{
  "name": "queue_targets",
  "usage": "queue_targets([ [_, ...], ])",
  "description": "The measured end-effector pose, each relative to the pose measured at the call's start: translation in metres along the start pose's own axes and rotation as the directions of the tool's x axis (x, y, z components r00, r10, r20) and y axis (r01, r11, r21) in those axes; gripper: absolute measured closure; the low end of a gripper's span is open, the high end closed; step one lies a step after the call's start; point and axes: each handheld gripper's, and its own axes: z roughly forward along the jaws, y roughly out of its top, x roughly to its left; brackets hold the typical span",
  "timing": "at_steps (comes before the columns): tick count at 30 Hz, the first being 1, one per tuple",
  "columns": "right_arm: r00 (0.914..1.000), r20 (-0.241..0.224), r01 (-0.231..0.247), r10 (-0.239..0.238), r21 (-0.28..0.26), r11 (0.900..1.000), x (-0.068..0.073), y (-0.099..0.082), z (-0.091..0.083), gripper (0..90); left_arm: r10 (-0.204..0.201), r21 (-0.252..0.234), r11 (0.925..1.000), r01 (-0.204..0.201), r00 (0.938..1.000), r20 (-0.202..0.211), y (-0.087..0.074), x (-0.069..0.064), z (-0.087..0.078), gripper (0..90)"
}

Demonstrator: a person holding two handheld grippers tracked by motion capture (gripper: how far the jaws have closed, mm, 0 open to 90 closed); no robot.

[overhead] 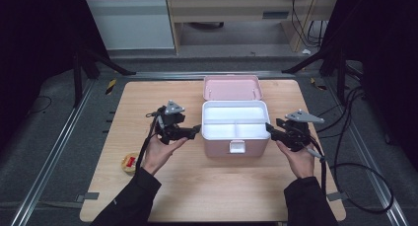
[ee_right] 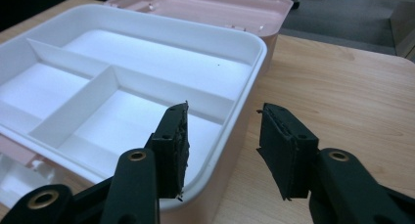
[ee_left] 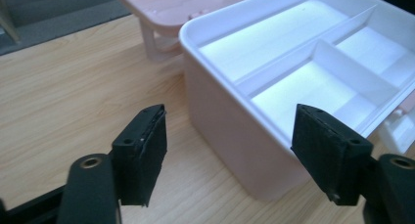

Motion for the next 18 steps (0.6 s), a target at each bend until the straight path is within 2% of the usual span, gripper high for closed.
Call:
queue_targets([
  [6, 0.9999, 0.011, 0.010, -0.010, 0.067, 0.9977, 0.002, 0.006, 0.012, 62.6, 0.011, 0.065, 0.9978, -0.013, 0.9994, 0.033, 0.007, -0.009, 0.021, 32.6],
  [9, 1.0000, 0.001, 0.003, -0.003, 0.076, 0.9971, 0.001, 0.007, 0.015, 67.0, 0.024, 0.103, 0.9943, -0.025, 0.9997, 0.009, 0.005, -0.010, 0.030, 36.6],
  [12, 0.9999, 0.004, 0.009, -0.009, 0.096, 0.9953, -0.001, 0.007, 0.018, 70.1, -0.011, 0.102, 0.9947, 0.007, 0.9991, 0.041, 0.003, -0.007, 0.034, 39.8],
  [13, 1.0000, -0.006, 0.007, -0.006, 0.098, 0.9951, -0.001, 0.006, 0.020, 70.4, -0.012, 0.101, 0.9948, 0.007, 0.9989, 0.046, 0.003, -0.006, 0.034, 41.6],
  [15, 0.9999, 0.002, 0.011, -0.012, 0.098, 0.9952, 0.000, 0.005, 0.020, 70.3, -0.008, 0.105, 0.9945, 0.002, 0.9985, 0.054, 0.003, -0.006, 0.034, 44.0],
  [18, 0.9998, 0.005, 0.017, -0.018, 0.088, 0.9960, 0.004, 0.004, 0.020, 70.2, -0.003, 0.112, 0.9937, -0.003, 0.9989, 0.047, 0.003, -0.005, 0.032, 47.3],
])
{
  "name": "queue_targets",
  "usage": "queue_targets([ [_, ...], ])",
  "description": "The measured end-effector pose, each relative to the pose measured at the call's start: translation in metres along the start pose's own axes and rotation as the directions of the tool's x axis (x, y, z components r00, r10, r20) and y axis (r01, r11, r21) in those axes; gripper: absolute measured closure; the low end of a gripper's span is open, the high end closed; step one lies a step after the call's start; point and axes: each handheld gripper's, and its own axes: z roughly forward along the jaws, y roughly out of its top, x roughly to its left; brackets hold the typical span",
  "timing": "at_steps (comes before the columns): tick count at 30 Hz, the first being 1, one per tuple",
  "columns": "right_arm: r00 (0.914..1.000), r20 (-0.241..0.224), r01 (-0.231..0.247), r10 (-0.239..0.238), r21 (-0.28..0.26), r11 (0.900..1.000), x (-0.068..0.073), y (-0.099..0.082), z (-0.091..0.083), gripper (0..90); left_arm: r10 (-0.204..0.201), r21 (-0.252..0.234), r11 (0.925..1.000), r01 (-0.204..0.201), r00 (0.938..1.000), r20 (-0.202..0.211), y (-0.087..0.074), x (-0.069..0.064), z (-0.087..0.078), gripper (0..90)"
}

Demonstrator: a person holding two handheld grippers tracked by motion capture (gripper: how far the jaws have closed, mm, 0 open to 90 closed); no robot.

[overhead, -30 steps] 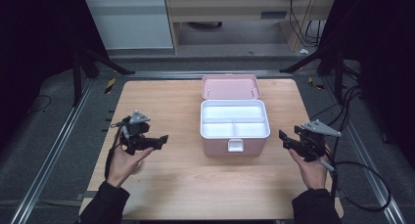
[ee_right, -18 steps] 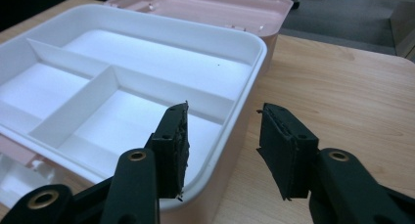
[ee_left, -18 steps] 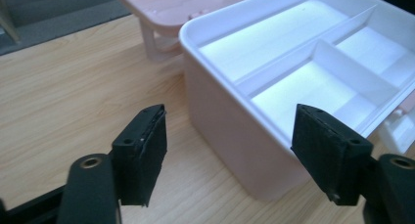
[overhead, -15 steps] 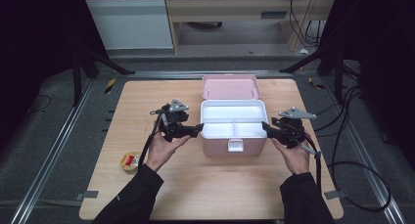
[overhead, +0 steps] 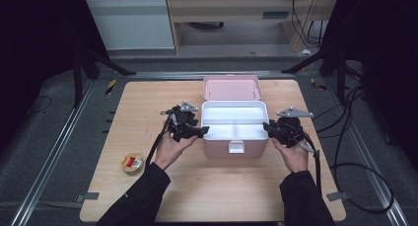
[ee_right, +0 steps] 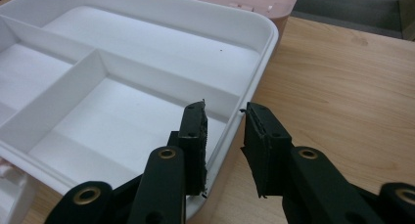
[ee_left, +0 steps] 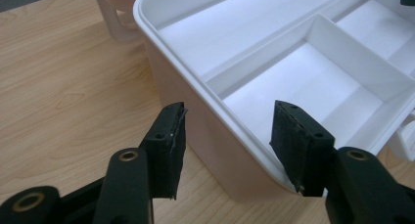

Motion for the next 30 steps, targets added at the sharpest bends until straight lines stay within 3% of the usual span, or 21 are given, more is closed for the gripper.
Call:
queue_targets([
  [3, 0.9999, 0.000, 0.013, -0.013, -0.009, 0.9999, 0.005, -0.001, 0.000, 69.7, 0.007, 0.000, 1.0000, -0.007, 0.9999, -0.008, -0.004, 0.003, -0.004, 49.3],
  [10, 0.9977, -0.058, 0.034, -0.035, -0.026, 0.9991, 0.030, -0.003, 0.000, 67.4, 0.002, 0.008, 1.0000, -0.002, 0.9997, -0.023, -0.020, 0.015, -0.021, 52.2],
  [11, 0.9968, -0.071, 0.034, -0.037, -0.033, 0.9989, 0.040, -0.004, 0.001, 66.9, 0.005, 0.012, 0.9999, -0.005, 0.9995, -0.031, -0.025, 0.019, -0.028, 53.7],
  [19, 0.9941, -0.088, 0.062, -0.064, -0.024, 0.9978, 0.069, -0.001, 0.004, 66.2, 0.001, 0.023, 0.9997, 0.000, 0.9985, -0.054, -0.040, 0.030, -0.047, 56.7],
  [30, 0.9932, -0.084, 0.078, -0.081, -0.030, 0.9965, 0.079, 0.003, 0.011, 65.8, -0.005, 0.037, 0.9993, 0.007, 0.9973, -0.074, -0.043, 0.037, -0.046, 55.9],
])
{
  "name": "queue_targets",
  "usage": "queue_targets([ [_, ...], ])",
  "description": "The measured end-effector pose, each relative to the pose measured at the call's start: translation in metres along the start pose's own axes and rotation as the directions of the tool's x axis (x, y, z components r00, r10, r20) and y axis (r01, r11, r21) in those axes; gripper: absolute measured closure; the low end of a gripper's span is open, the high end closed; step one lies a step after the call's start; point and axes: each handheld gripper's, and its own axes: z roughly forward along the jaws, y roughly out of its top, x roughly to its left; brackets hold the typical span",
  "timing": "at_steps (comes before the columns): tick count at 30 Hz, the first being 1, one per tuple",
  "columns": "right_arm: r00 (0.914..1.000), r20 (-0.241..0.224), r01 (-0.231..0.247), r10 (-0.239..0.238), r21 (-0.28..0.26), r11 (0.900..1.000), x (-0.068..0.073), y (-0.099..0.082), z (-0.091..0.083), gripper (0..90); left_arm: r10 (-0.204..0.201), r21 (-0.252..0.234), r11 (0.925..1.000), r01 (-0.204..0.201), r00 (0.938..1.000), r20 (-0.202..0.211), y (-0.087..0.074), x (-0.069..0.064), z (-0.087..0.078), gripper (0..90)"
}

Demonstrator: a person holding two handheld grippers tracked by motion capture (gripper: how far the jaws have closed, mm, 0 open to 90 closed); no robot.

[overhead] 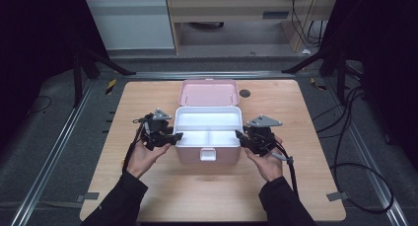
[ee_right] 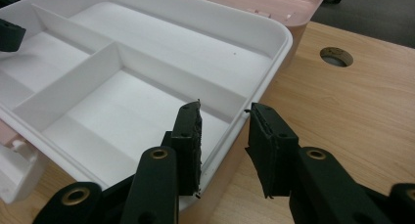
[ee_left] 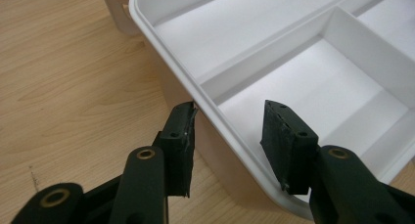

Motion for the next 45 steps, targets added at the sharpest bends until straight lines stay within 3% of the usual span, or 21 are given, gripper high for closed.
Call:
queue_targets([
  [3, 1.0000, 0.001, -0.004, 0.004, -0.007, 1.0000, 0.000, 0.000, 0.001, 65.8, 0.012, 0.014, 0.9998, -0.012, 0.9999, -0.009, 0.002, 0.000, 0.005, 55.7],
  [12, 0.9997, 0.015, -0.016, 0.016, -0.023, 0.9996, -0.002, 0.001, 0.007, 66.0, -0.012, 0.011, 0.9999, 0.012, 0.9998, 0.017, 0.005, 0.008, 0.009, 56.1],
  [18, 0.9996, 0.020, -0.022, 0.022, -0.031, 0.9993, -0.005, 0.002, 0.010, 66.2, -0.011, 0.011, 0.9999, 0.011, 0.9999, 0.007, 0.007, 0.009, 0.011, 56.4],
  [21, 0.9997, 0.013, -0.022, 0.023, -0.023, 0.9995, -0.005, 0.002, 0.010, 64.1, -0.001, 0.009, 1.0000, 0.001, 1.0000, 0.002, 0.006, 0.007, 0.010, 56.3],
  [22, 0.9989, 0.003, -0.046, 0.046, 0.001, 0.9989, -0.006, 0.002, 0.011, 57.4, -0.002, 0.006, 1.0000, 0.002, 0.9999, 0.010, 0.005, 0.007, 0.010, 55.7],
  [25, 0.9988, -0.010, -0.047, 0.047, 0.023, 0.9986, -0.006, 0.000, 0.015, 60.5, -0.008, 0.003, 1.0000, 0.008, 0.9999, 0.012, 0.005, 0.008, 0.010, 55.7],
  [27, 0.9992, 0.012, -0.038, 0.038, 0.020, 0.9991, -0.005, -0.001, 0.019, 61.4, -0.014, -0.001, 0.9999, 0.015, 0.9998, 0.015, 0.006, 0.010, 0.012, 56.1],
  [32, 0.9992, 0.016, -0.037, 0.037, 0.015, 0.9992, -0.007, 0.001, 0.022, 62.1, -0.030, -0.012, 0.9995, 0.030, 0.9995, 0.013, 0.009, 0.013, 0.016, 56.1],
  [39, 0.9989, 0.033, -0.035, 0.035, 0.015, 0.9993, -0.009, 0.003, 0.025, 62.1, -0.007, -0.024, 0.9997, 0.007, 0.9998, 0.018, 0.010, 0.017, 0.018, 55.9],
  [45, 0.9996, 0.001, -0.029, 0.029, -0.015, 0.9995, -0.013, 0.009, 0.014, 46.4, 0.030, -0.072, 0.9971, -0.027, 0.9986, 0.043, 0.011, 0.022, 0.006, 42.0],
])
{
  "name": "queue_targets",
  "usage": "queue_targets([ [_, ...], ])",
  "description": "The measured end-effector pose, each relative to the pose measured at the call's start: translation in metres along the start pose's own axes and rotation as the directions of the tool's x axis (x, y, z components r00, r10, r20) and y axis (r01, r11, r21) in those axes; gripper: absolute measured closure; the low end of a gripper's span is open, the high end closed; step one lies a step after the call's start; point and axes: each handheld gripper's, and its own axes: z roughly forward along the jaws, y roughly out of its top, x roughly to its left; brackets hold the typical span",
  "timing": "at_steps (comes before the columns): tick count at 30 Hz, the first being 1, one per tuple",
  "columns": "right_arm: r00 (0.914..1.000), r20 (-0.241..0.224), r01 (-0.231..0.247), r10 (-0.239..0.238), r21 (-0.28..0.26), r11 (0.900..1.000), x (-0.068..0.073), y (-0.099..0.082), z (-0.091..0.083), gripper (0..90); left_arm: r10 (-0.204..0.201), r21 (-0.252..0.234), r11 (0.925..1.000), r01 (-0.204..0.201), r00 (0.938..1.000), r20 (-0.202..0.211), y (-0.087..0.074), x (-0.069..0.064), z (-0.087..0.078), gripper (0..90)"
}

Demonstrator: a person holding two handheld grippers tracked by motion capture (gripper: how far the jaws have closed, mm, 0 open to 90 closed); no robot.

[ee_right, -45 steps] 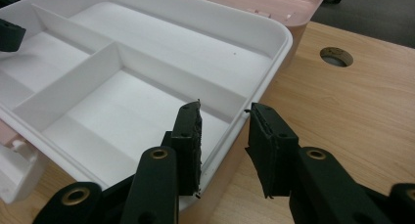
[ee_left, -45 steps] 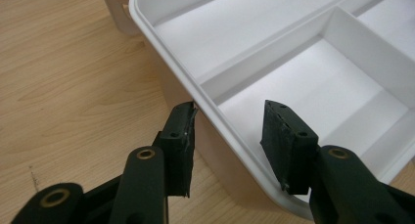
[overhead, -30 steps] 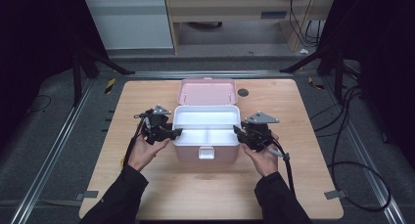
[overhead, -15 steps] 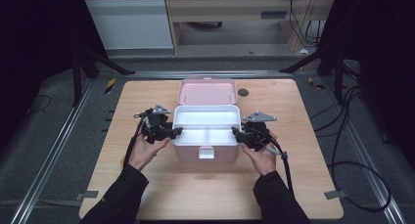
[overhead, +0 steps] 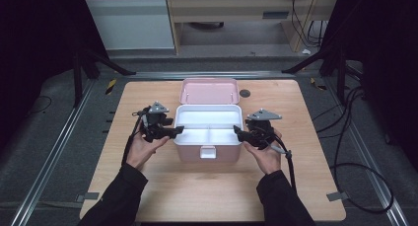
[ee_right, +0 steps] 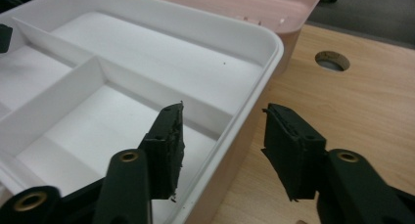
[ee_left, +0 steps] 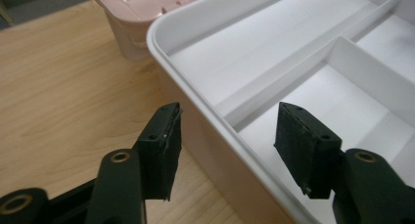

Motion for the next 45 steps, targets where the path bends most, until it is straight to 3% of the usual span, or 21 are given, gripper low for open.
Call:
queue_targets([
  [8, 0.9955, -0.052, 0.077, -0.080, -0.061, 0.9952, -0.019, 0.015, -0.014, 40.0, 0.156, -0.019, 0.9875, -0.156, 0.9876, 0.008, 0.020, 0.009, -0.031, 33.5],
  [13, 0.9726, -0.145, 0.182, -0.182, -0.014, 0.9832, -0.034, 0.033, -0.013, 41.2, 0.217, 0.007, 0.9760, -0.218, 0.9741, 0.065, 0.033, 0.019, -0.030, 35.3],
  [14, 0.9638, -0.155, 0.218, -0.217, -0.009, 0.9758, -0.034, 0.037, -0.012, 41.8, 0.260, 0.030, 0.9642, -0.264, 0.9619, 0.084, 0.039, 0.019, -0.027, 36.0],
  [17, 0.9492, -0.179, 0.261, -0.259, -0.010, 0.9653, -0.035, 0.043, -0.009, 42.0, 0.294, 0.070, 0.9504, -0.303, 0.9491, 0.112, 0.044, 0.019, -0.022, 36.8],
  [18, 0.9351, -0.195, 0.299, -0.296, -0.011, 0.9541, -0.034, 0.048, -0.005, 43.4, 0.322, 0.111, 0.9347, -0.338, 0.9365, 0.140, 0.048, 0.016, -0.018, 38.5],
  [19, 0.9351, -0.195, 0.299, -0.296, -0.011, 0.9541, -0.034, 0.048, -0.005, 43.4, 0.322, 0.111, 0.9347, -0.338, 0.9365, 0.140, 0.048, 0.016, -0.018, 40.1],
  [20, 0.9159, -0.227, 0.339, -0.331, -0.005, 0.9408, -0.032, 0.051, -0.001, 47.4, 0.351, 0.138, 0.9191, -0.369, 0.9260, 0.141, 0.050, 0.014, -0.014, 41.8],
  [21, 0.9090, -0.239, 0.353, -0.341, 0.006, 0.9357, -0.030, 0.053, 0.000, 48.7, 0.379, 0.170, 0.8986, -0.404, 0.9110, 0.162, 0.052, 0.011, -0.010, 42.4],
  [23, 0.8901, -0.260, 0.398, -0.374, 0.042, 0.9166, -0.027, 0.056, 0.005, 50.5, 0.406, 0.193, 0.8774, -0.439, 0.8941, 0.188, 0.054, 0.007, -0.004, 44.0],
  [24, 0.8793, -0.279, 0.416, -0.386, 0.057, 0.9074, -0.026, 0.057, 0.007, 51.3, 0.406, 0.193, 0.8774, -0.439, 0.8941, 0.188, 0.054, 0.007, -0.004, 44.2],
  [27, 0.8460, -0.329, 0.465, -0.419, 0.071, 0.8825, -0.023, 0.058, 0.014, 54.6, 0.435, 0.227, 0.8474, -0.480, 0.8726, 0.222, 0.057, 0.002, 0.005, 47.0],
  [30, 0.8308, -0.362, 0.481, -0.423, 0.085, 0.8725, -0.022, 0.059, 0.018, 57.9, 0.437, 0.245, 0.8374, -0.488, 0.8678, 0.237, 0.059, 0.002, 0.008, 49.7],
  [31, 0.8117, -0.393, 0.504, -0.432, 0.096, 0.8585, -0.023, 0.060, 0.022, 62.6, 0.442, 0.249, 0.8319, -0.496, 0.8632, 0.245, 0.060, 0.003, 0.009, 53.4],
  [33, 0.8053, -0.407, 0.511, -0.431, 0.106, 0.8532, -0.023, 0.060, 0.024, 63.8, 0.438, 0.255, 0.8275, -0.500, 0.8590, 0.266, 0.062, 0.005, 0.010, 55.1],
  [35, 0.7856, -0.438, 0.537, -0.437, 0.131, 0.8337, -0.024, 0.061, 0.027, 67.0, 0.443, 0.262, 0.8170, -0.514, 0.8502, 0.284, 0.064, 0.006, 0.011, 58.4],
  [37, 0.7669, -0.466, 0.566, -0.441, 0.166, 0.8076, -0.025, 0.063, 0.029, 70.3, 0.461, 0.283, 0.7922, -0.541, 0.8340, 0.302, 0.067, 0.005, 0.015, 63.1],
  [40, 0.7550, -0.481, 0.588, -0.446, 0.195, 0.7853, -0.026, 0.067, 0.031, 73.7, 0.476, 0.305, 0.7689, -0.562, 0.8218, 0.313, 0.071, 0.005, 0.019, 66.6],
  [41, 0.7550, -0.481, 0.588, -0.446, 0.195, 0.7853, -0.026, 0.067, 0.031, 73.7, 0.476, 0.305, 0.7689, -0.562, 0.8218, 0.313, 0.071, 0.005, 0.019, 67.2],
  [43, 0.7371, -0.505, 0.610, -0.449, 0.211, 0.7638, -0.027, 0.070, 0.034, 77.0, 0.493, 0.324, 0.7437, -0.585, 0.8071, 0.325, 0.074, 0.004, 0.025, 69.4],
  [44, 0.7371, -0.505, 0.610, -0.449, 0.211, 0.7638, -0.027, 0.070, 0.034, 77.0, 0.493, 0.324, 0.7437, -0.585, 0.8071, 0.325, 0.074, 0.004, 0.025, 70.6],
  [45, 0.7284, -0.514, 0.623, -0.453, 0.223, 0.7493, -0.027, 0.072, 0.036, 78.4, 0.490, 0.333, 0.7347, -0.591, 0.8018, 0.342, 0.075, 0.006, 0.029, 71.7],
])
